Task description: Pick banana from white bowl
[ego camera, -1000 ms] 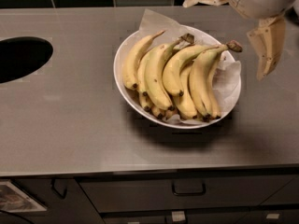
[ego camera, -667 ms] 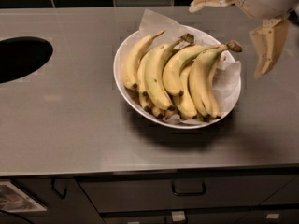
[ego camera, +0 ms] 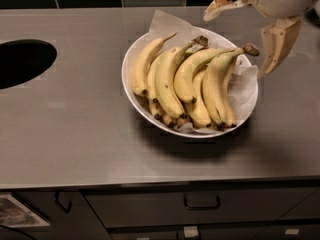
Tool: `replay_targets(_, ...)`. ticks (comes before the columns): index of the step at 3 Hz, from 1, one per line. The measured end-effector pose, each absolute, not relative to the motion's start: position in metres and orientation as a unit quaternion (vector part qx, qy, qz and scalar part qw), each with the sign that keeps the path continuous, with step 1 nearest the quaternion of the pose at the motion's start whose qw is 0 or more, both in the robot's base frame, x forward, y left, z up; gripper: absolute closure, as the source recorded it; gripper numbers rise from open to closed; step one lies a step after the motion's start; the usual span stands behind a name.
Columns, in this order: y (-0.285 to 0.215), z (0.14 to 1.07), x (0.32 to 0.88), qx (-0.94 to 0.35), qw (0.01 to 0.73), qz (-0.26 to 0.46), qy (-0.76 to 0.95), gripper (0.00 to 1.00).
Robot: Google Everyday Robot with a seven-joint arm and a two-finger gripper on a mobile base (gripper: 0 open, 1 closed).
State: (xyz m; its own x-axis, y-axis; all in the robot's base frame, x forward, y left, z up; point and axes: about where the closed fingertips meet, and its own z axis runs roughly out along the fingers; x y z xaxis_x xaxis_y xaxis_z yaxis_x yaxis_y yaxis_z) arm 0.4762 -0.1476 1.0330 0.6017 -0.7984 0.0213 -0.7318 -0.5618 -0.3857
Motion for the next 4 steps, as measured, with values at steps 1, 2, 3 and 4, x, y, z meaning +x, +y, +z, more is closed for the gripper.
replay_targets(1,-0.146,1.028,0.481,-0.882,0.167,-0.087,0.432,0.31)
replay_targets(2,-0.146,1.025,0.484,-0.885,0.163,-0.081,0.429,0.31)
replay_targets(3,-0.146,1.02,0.486,-0.888,0.16,-0.072,0.426,0.31)
replay_targets(4,-0.146,1.014,0.491,-0.89,0.157,-0.064,0.424,0.34)
